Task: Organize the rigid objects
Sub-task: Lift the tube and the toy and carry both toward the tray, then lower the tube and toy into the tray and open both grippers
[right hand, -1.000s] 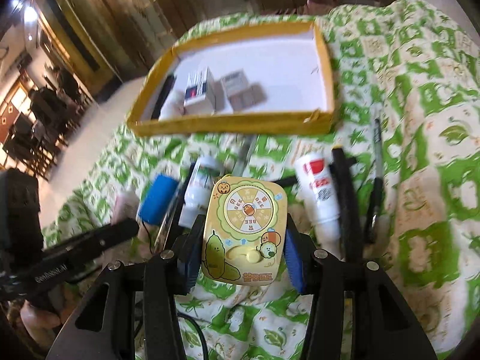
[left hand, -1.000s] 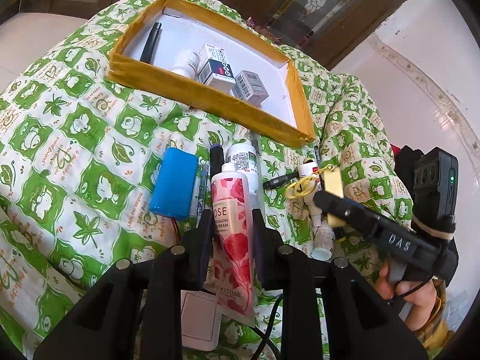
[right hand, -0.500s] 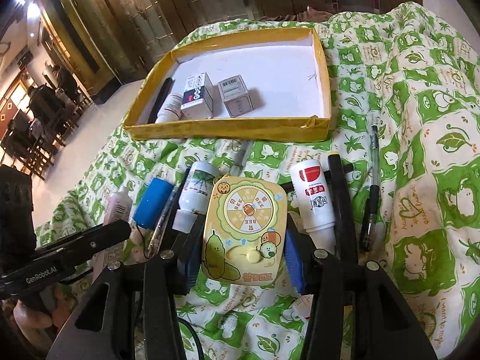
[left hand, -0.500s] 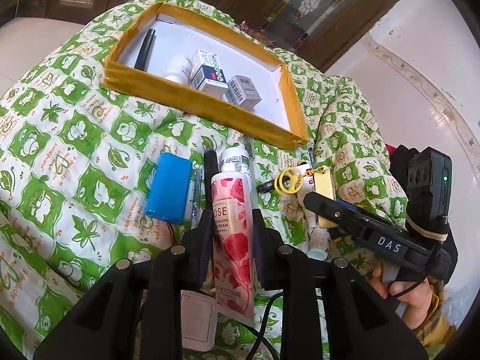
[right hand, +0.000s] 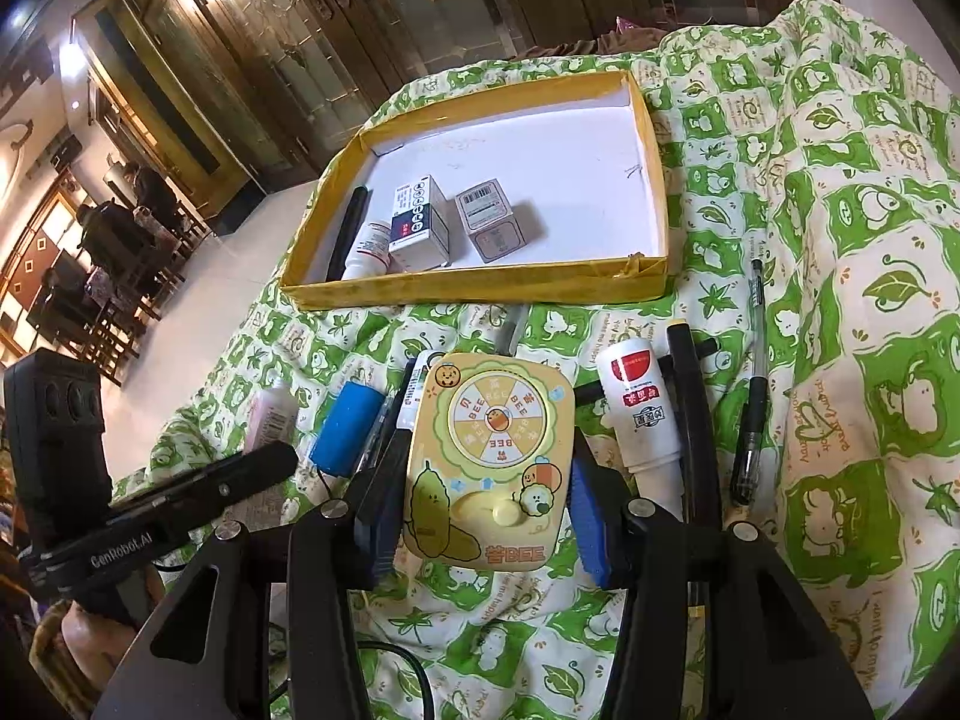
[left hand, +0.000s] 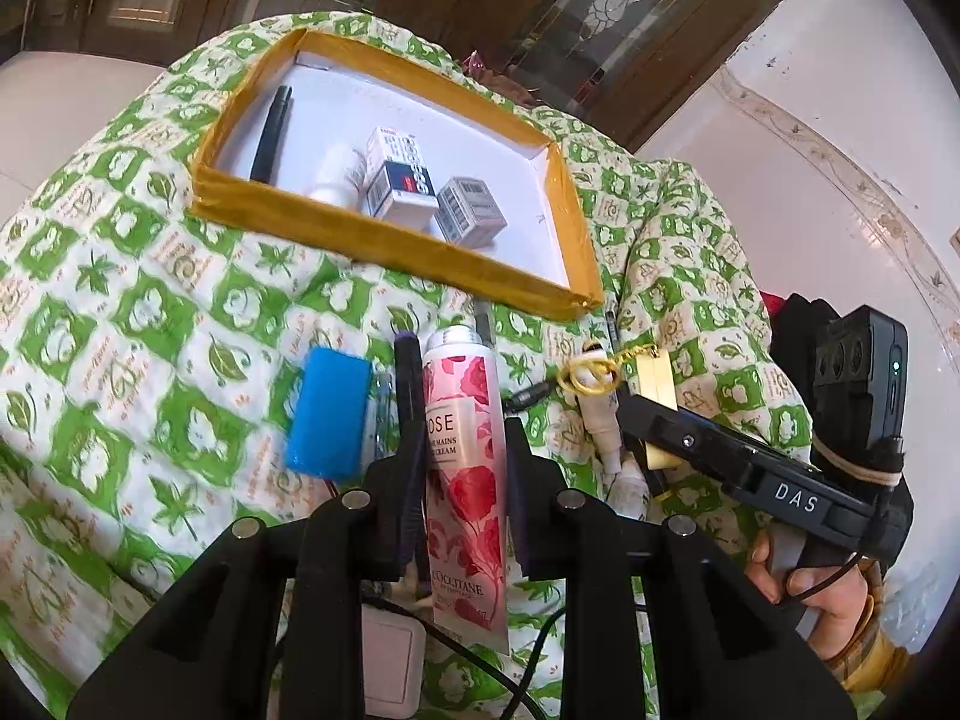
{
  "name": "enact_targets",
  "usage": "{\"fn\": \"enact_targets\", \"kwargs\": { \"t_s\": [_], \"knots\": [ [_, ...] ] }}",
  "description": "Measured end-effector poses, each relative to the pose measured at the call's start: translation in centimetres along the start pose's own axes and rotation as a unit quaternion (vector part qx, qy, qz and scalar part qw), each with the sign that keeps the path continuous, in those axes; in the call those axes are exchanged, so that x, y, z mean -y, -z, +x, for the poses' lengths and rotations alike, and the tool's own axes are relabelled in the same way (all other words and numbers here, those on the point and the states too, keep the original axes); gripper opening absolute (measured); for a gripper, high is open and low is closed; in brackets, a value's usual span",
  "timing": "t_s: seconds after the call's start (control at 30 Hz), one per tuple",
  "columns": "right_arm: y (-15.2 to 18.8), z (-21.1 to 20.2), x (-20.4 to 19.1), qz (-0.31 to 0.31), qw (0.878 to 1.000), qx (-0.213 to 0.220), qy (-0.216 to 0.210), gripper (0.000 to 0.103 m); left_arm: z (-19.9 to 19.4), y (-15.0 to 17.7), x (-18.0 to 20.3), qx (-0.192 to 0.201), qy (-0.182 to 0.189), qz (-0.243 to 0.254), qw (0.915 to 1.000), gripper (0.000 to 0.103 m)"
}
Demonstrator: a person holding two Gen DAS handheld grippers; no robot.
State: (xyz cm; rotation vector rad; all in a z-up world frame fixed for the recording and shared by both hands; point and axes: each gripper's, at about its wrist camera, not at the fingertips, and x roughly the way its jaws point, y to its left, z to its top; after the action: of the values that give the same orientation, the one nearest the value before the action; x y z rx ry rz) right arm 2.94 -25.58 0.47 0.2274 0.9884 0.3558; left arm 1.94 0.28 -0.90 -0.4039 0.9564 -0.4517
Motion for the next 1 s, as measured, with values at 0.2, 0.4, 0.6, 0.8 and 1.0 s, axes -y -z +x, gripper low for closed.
{"fn": "enact_targets", "kwargs": {
  "t_s": [0.2, 0.4, 0.6, 0.8, 1.0],
  "knots": [
    [-1.7, -0.6, -0.1, -0.016, 1.000, 0.013, 0.011, 0.044, -0.9, -2.7, -0.9, 0.017, -0.011, 0.005, 0.9998, 0.022],
    [-3.4, -0.5, 0.1, -0.031, 0.999, 0.018, 0.019, 0.044, -1.1, -5.5, -2.2, 0.028, -0.028, 0.003, 0.9992, 0.022],
    [-5.5, 0.2, 0.0, -0.041, 0.999, 0.017, 0.017, 0.044, -0.6, -8.3, -3.3, 0.034, -0.038, 0.005, 0.9987, 0.022],
    [-8.2, 1.2, -0.1, -0.054, 0.998, 0.021, 0.018, 0.044, 0.8, -11.2, -3.8, 0.031, -0.055, 0.018, 0.9979, 0.022],
    [-11.2, 3.9, 0.5, -0.055, 0.998, 0.020, 0.033, 0.044, 3.1, -14.0, -4.8, 0.025, -0.076, 0.018, 0.9967, 0.022]
  ]
}}
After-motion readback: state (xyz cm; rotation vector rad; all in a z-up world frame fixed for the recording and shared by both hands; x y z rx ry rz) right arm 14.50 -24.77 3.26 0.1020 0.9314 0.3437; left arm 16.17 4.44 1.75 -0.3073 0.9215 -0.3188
